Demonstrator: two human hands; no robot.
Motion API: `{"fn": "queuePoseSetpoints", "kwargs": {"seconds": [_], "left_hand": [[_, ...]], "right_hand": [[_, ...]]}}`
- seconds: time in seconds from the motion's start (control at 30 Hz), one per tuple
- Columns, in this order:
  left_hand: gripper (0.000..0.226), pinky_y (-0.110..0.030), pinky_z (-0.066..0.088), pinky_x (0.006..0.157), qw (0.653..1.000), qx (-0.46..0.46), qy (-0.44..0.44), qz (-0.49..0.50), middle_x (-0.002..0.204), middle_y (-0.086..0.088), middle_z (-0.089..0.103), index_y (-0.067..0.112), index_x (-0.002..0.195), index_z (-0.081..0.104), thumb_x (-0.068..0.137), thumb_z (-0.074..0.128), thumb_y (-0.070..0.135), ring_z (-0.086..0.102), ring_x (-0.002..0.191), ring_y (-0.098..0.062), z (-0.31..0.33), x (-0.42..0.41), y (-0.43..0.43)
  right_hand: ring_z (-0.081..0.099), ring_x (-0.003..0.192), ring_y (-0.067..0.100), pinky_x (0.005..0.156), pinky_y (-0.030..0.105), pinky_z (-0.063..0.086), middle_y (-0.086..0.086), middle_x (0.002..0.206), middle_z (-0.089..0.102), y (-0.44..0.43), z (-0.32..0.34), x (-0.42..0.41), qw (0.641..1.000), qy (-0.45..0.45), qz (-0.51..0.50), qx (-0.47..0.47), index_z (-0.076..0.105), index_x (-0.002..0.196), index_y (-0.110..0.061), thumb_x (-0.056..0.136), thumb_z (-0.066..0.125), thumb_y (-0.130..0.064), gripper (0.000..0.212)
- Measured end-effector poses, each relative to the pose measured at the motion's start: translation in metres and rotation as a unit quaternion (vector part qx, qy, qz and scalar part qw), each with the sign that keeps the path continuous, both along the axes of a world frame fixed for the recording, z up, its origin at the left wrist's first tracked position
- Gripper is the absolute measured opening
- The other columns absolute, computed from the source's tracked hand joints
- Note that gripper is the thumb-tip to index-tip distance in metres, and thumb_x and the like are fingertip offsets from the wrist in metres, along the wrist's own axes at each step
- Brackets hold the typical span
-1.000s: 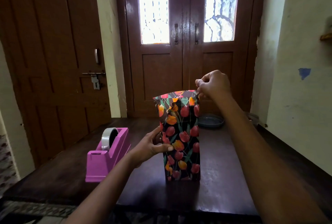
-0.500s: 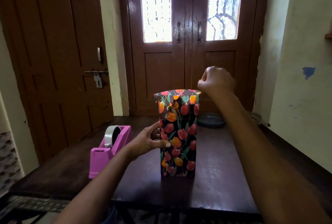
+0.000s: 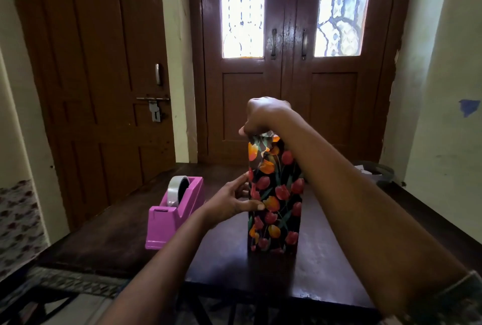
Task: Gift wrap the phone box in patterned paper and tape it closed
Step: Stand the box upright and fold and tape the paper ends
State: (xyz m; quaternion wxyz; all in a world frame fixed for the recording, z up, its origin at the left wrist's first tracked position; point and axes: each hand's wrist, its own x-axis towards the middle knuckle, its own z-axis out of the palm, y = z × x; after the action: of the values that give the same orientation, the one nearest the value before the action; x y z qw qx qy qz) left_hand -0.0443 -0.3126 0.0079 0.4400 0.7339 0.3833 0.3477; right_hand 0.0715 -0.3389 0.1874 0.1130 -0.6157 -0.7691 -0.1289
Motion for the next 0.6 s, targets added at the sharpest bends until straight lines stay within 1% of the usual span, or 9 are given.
{"fn": "queuePoseSetpoints", "kwargs": {"seconds": [0.07, 0.1, 0.17, 0.23, 0.3, 0.37, 0.47, 0.53, 0.6], "left_hand": [[0.075, -0.021, 0.048, 0.084, 1.000, 0.004, -0.001, -0.004, 0.127, 0.002, 0.056, 0.041, 0.139, 0.034, 0.078, 0.074, 0.020, 0.053, 0.118, -0.012, 0.002, 0.003, 0.002], [0.076, -0.020, 0.049, 0.083, 1.000, 0.005, -0.002, -0.007, 0.127, 0.000, 0.057, 0.040, 0.140, 0.033, 0.079, 0.073, 0.019, 0.054, 0.117, -0.012, 0.002, 0.004, 0.003], [0.075, -0.019, 0.051, 0.080, 1.000, 0.007, -0.004, -0.015, 0.126, -0.001, 0.057, 0.038, 0.140, 0.034, 0.080, 0.072, 0.017, 0.055, 0.115, -0.012, 0.002, 0.003, 0.005], [0.074, -0.019, 0.051, 0.081, 1.000, 0.005, -0.009, -0.016, 0.126, 0.000, 0.057, 0.040, 0.139, 0.034, 0.080, 0.072, 0.017, 0.055, 0.116, -0.010, 0.000, 0.000, 0.006], [0.074, -0.023, 0.050, 0.085, 1.000, -0.001, -0.015, -0.015, 0.127, 0.000, 0.056, 0.041, 0.138, 0.035, 0.079, 0.073, 0.018, 0.053, 0.118, -0.011, -0.001, -0.001, 0.006], [0.073, -0.023, 0.050, 0.086, 1.000, 0.000, -0.018, -0.015, 0.127, 0.000, 0.056, 0.043, 0.137, 0.036, 0.079, 0.073, 0.018, 0.053, 0.118, -0.012, -0.001, 0.000, 0.004], [0.068, -0.020, 0.049, 0.082, 1.000, 0.009, -0.017, -0.010, 0.126, 0.001, 0.056, 0.047, 0.131, 0.037, 0.079, 0.072, 0.018, 0.053, 0.116, -0.010, 0.000, 0.001, 0.002], [0.068, -0.021, 0.048, 0.084, 1.000, 0.008, -0.023, -0.011, 0.126, 0.000, 0.055, 0.047, 0.131, 0.038, 0.079, 0.072, 0.019, 0.052, 0.118, -0.012, -0.001, 0.000, 0.000], [0.069, -0.020, 0.047, 0.083, 1.000, 0.007, -0.022, -0.012, 0.127, 0.002, 0.055, 0.045, 0.133, 0.036, 0.079, 0.072, 0.019, 0.051, 0.118, -0.011, -0.001, -0.001, -0.002]], "right_hand": [[0.053, 0.101, 0.020, 0.074, 0.031, 0.035, 0.001, 0.104, 0.057, 0.002, -0.004, 0.007, 1.000, 0.014, 0.007, -0.004, 0.052, 0.089, -0.020, 0.090, 0.056, -0.040, 0.020], [0.053, 0.108, 0.021, 0.076, 0.031, 0.034, 0.003, 0.111, 0.058, 0.002, -0.006, 0.011, 1.000, 0.021, 0.006, -0.003, 0.055, 0.095, -0.018, 0.093, 0.051, -0.040, 0.023], [0.053, 0.110, 0.023, 0.078, 0.031, 0.034, 0.007, 0.120, 0.058, -0.002, -0.004, 0.020, 0.999, 0.044, -0.003, 0.007, 0.058, 0.109, -0.013, 0.096, 0.041, -0.044, 0.037], [0.057, 0.097, 0.021, 0.077, 0.031, 0.038, 0.006, 0.105, 0.064, -0.005, 0.007, 0.028, 0.996, 0.086, 0.013, 0.007, 0.065, 0.099, -0.012, 0.094, 0.037, -0.055, 0.052], [0.060, 0.082, 0.016, 0.076, 0.031, 0.043, 0.001, 0.081, 0.066, -0.010, 0.015, 0.030, 0.989, 0.129, 0.048, -0.049, 0.070, 0.083, -0.012, 0.085, 0.039, -0.067, 0.063], [0.060, 0.077, 0.015, 0.072, 0.030, 0.045, -0.002, 0.073, 0.064, -0.013, 0.013, 0.026, 0.991, 0.094, 0.066, -0.075, 0.069, 0.077, -0.014, 0.077, 0.052, -0.068, 0.057], [0.058, 0.088, 0.016, 0.072, 0.029, 0.045, -0.002, 0.084, 0.061, -0.007, -0.002, 0.021, 0.997, 0.058, 0.044, -0.026, 0.059, 0.070, -0.021, 0.076, 0.068, -0.052, 0.032], [0.057, 0.084, 0.017, 0.072, 0.030, 0.044, -0.001, 0.084, 0.059, -0.004, -0.007, 0.022, 0.994, 0.091, 0.058, -0.017, 0.058, 0.067, -0.020, 0.081, 0.065, -0.040, 0.025], [0.052, 0.069, 0.017, 0.068, 0.028, 0.041, 0.003, 0.076, 0.056, -0.007, -0.002, 0.026, 0.981, 0.173, 0.086, -0.002, 0.067, 0.081, -0.007, 0.089, 0.055, -0.030, 0.028]]}}
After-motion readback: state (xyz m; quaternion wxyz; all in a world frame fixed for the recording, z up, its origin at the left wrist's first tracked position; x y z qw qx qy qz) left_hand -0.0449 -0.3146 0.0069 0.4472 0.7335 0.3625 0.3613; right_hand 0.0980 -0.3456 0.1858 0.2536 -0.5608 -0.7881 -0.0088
